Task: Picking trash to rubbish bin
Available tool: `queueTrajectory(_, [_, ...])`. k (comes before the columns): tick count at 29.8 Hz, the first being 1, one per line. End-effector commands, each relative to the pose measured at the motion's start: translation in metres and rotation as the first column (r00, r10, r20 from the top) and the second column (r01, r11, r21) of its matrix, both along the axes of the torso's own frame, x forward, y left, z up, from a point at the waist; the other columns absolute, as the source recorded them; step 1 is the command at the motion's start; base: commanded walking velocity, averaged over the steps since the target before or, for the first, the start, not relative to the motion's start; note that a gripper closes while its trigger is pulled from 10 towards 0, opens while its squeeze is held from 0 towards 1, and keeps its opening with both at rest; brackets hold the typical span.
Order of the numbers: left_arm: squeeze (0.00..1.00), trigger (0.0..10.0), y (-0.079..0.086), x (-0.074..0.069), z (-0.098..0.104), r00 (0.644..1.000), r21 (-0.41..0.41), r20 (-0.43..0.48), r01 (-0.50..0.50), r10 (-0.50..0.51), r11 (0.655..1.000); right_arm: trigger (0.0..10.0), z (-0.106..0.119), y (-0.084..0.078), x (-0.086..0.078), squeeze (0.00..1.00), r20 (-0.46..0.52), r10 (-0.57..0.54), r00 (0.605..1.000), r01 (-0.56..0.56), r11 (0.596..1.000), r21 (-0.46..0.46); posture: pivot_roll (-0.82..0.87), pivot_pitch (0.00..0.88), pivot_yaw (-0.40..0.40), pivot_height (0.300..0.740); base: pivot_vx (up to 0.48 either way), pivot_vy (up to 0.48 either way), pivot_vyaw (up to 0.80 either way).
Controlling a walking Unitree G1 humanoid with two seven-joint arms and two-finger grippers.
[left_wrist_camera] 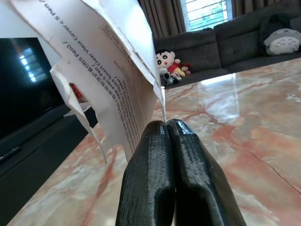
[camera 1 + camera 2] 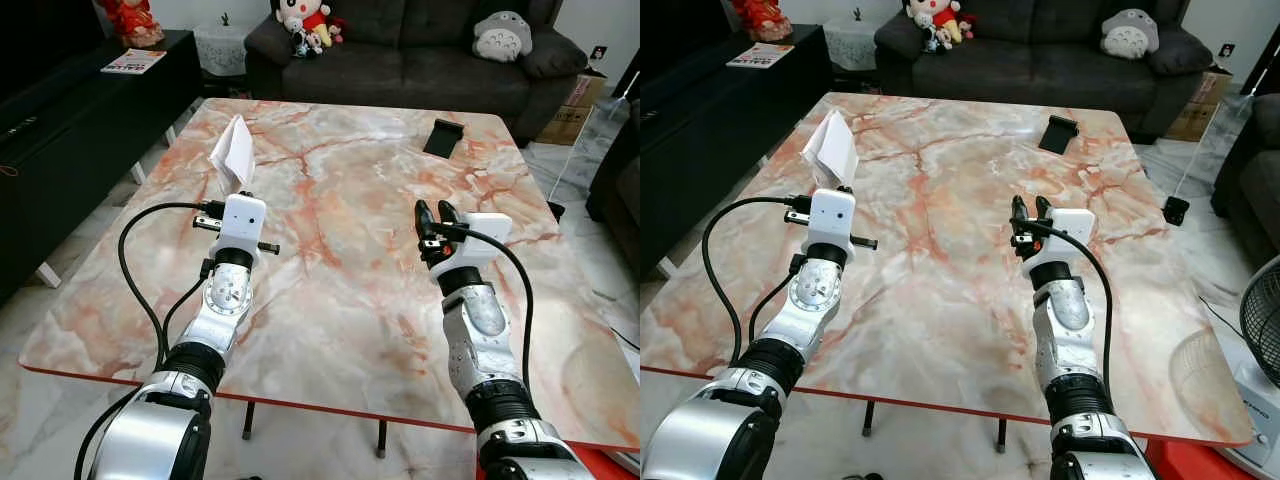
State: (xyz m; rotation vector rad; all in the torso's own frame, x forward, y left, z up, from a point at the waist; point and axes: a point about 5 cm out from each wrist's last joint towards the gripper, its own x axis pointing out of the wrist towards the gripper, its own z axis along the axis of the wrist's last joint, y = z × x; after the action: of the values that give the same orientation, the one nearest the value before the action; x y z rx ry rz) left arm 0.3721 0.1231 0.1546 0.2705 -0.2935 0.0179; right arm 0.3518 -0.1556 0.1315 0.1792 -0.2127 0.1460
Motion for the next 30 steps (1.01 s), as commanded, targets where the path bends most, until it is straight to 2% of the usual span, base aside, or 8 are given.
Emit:
queueTrajectory(1, [0.00, 10.0, 0.000, -0.001, -0.003, 1.000, -0.021, -0.010, -0.004, 0.004, 1.000, 10.0, 0.005, -0.001, 0.003, 0.00, 0.018, -0.008, 1.000, 0.008, 1.000, 0.008, -0.09, 0.000, -0.006, 0.740, -0.247, 0.000, 0.00])
queueTrajectory(30, [0.00, 10.0, -0.005, -0.003, -0.006, 1.000, -0.054, -0.019, 0.009, -0.010, 0.998, 10.0, 0.005, -0.023, 0.003, 0.00, 0.030, -0.072, 0.997, 0.072, 0.997, -0.011, -0.11, 0.000, -0.012, 0.740, -0.247, 0.000, 0.00])
